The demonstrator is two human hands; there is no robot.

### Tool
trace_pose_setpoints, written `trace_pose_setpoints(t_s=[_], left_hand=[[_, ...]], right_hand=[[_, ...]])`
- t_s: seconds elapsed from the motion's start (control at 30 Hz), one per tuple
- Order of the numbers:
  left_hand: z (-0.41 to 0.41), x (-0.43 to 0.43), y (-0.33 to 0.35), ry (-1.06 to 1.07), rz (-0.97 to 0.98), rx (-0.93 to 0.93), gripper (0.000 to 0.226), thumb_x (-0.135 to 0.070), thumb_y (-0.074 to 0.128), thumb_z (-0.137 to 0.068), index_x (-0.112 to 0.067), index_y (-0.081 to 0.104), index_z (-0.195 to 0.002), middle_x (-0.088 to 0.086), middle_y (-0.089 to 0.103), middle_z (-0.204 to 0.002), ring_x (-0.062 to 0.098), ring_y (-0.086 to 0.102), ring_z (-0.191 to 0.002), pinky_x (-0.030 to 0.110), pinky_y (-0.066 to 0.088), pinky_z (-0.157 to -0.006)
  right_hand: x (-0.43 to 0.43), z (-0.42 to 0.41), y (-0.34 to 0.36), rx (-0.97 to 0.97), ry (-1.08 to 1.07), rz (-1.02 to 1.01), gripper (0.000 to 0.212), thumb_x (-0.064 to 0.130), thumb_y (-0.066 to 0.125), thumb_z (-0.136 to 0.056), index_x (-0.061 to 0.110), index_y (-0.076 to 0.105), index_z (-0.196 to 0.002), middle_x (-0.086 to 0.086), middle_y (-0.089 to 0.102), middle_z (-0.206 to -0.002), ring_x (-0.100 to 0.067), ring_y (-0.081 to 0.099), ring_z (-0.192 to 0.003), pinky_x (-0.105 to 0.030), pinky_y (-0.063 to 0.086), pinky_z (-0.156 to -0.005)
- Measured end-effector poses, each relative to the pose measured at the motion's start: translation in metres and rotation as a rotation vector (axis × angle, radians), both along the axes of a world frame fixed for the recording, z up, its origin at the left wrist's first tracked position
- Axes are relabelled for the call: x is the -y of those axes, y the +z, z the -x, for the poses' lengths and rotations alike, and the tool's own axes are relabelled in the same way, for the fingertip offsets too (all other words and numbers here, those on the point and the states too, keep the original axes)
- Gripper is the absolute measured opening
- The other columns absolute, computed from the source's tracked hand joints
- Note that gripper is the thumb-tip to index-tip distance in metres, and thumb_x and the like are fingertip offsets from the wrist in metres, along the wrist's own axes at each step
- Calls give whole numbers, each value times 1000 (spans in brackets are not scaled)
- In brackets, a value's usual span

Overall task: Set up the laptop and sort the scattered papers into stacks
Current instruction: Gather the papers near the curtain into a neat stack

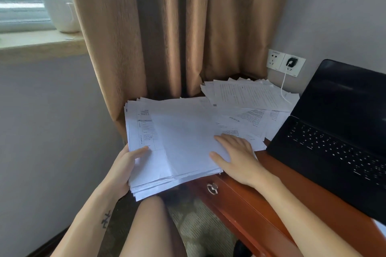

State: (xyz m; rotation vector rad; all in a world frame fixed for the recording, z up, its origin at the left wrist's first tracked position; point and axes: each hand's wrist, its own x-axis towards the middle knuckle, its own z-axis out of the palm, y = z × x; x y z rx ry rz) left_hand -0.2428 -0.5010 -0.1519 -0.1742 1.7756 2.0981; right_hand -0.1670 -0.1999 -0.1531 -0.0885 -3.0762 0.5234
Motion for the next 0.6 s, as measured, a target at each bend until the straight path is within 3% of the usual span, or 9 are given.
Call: trace_pose_setpoints(t_s=[0.13, 0.2, 0.33, 0.43, 0.53, 0.6], left_hand=[[-2, 0, 6, 11, -77, 39, 36, -45, 58, -102, -26, 64, -132, 5, 77, -121, 31, 75, -107, 52, 53, -102], [-2, 1, 9, -13, -81, 58, 39, -50, 58, -101, -25, 66, -129, 6, 77, -120, 32, 74, -108, 51, 53, -102], [1, 2, 6, -38, 75, -10, 27, -19, 66, -101, -22, 64, -127, 8, 77, -116, 30, 77, -96, 48, 59, -88], [1, 3, 5, -35, 137, -11, 27, -6, 61, -100, -22, 64, -122, 5, 80, -106, 30, 78, -91, 44, 60, -80], [1, 7, 4, 4, 146, 5, 28, -2, 59, -97, -20, 66, -117, 9, 80, -103, 32, 78, -87, 42, 60, -78], [3, 10, 2, 24, 141, 19, 27, -1, 59, -94, -17, 66, -115, 13, 79, -102, 33, 77, -82, 43, 60, -77]], right_hand=[[26, 8, 5, 23, 54, 41, 68, 70, 35, -97, 43, 20, -157, 11, 12, -167, -13, 4, -153, -38, 5, -124], [35, 12, 12, 40, 79, -13, 67, 68, 37, -97, 43, 20, -157, 9, 11, -168, -16, 5, -153, -40, 7, -123], [46, 16, 20, 16, 151, -55, 64, 69, 39, -96, 44, 30, -154, 13, 20, -164, -16, 12, -150, -41, 12, -121], [41, 14, 15, -76, 185, 167, 49, 58, 45, -100, 40, 48, -146, 18, 37, -155, -8, 25, -144, -36, 18, -120], [23, 11, 5, -208, -25, 210, 45, 47, 45, -104, 30, 49, -146, 10, 43, -152, -13, 32, -142, -39, 22, -119], [14, 8, 1, -164, -229, 132, 54, 46, 43, -104, 23, 39, -152, 0, 40, -155, -22, 30, -142, -42, 24, -118]])
